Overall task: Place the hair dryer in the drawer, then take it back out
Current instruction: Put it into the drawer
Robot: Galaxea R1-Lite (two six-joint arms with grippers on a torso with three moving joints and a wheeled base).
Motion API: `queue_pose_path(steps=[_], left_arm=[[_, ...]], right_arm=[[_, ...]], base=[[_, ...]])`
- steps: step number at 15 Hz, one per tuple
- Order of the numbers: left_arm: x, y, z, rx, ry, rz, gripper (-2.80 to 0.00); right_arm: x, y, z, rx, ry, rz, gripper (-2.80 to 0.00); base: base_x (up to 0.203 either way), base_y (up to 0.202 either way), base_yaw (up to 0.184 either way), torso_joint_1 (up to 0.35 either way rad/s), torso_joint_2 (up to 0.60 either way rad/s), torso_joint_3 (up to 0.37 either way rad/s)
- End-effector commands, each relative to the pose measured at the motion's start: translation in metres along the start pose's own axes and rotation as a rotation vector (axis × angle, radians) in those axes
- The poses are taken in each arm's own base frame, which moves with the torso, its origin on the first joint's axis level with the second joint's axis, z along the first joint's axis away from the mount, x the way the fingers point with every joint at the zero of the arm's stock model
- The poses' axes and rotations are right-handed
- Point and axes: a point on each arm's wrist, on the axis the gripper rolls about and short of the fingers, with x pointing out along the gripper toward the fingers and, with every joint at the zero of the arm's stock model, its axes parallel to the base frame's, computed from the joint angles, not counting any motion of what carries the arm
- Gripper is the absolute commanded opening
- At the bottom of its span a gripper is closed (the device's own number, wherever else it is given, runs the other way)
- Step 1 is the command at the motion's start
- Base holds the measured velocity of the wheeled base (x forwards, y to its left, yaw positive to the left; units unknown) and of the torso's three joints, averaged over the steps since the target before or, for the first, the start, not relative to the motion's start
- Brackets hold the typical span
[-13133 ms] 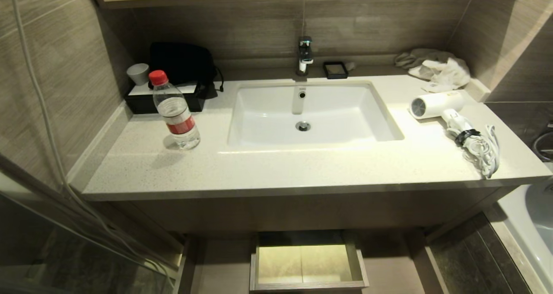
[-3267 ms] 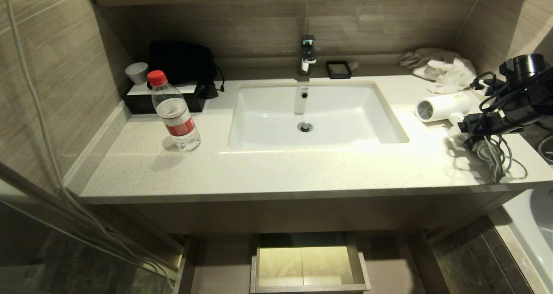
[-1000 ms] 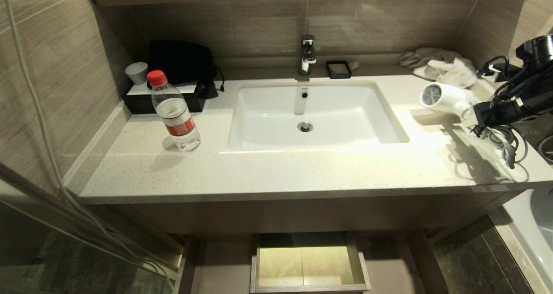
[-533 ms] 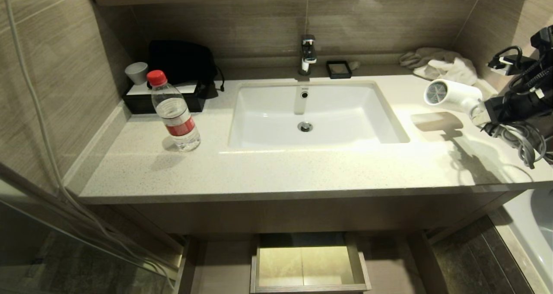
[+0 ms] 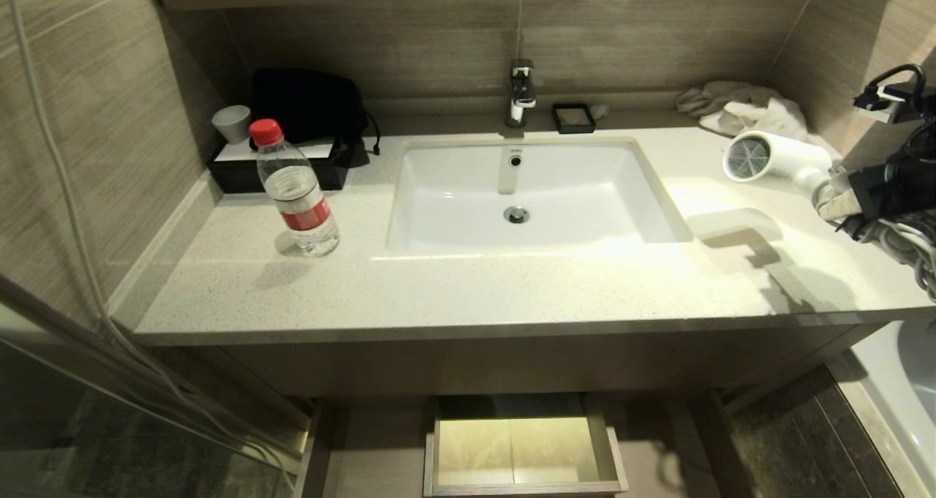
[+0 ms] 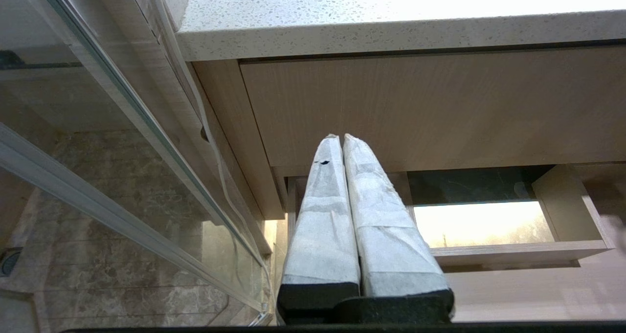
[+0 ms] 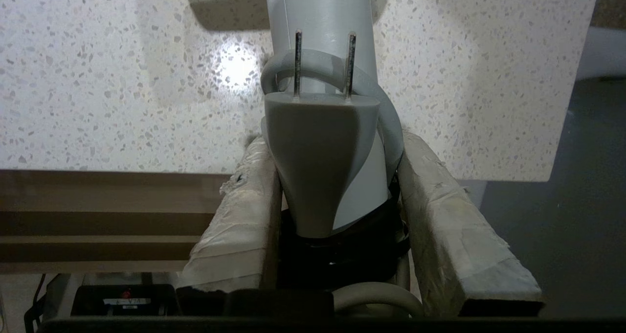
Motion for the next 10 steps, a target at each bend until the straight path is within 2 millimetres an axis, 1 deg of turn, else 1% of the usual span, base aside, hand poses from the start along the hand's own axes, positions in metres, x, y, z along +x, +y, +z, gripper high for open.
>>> queue_pose_path(steps=[1, 5, 10], left_arm=[[0.000, 0.000, 0.000, 0.000, 0.000, 0.000, -2.80], [0.000, 0.000, 0.000, 0.000, 0.000, 0.000, -2.80], [0.000, 0.000, 0.000, 0.000, 0.000, 0.000, -2.80]], right_arm=[[-0.031, 0.006, -0.016, -0.005, -0.013, -0.002, -2.80], [-0.055, 0.017, -0.043, -0.008, -0.004, 0.007, -2.80], [-0.088, 0.031, -0.077, -0.023, -0.057, 0.001, -2.80]], base=[[0.000, 0.000, 0.000, 0.000, 0.00, 0.000], [0.000, 0.000, 0.000, 0.000, 0.00, 0.000], [0.000, 0.000, 0.000, 0.000, 0.00, 0.000]])
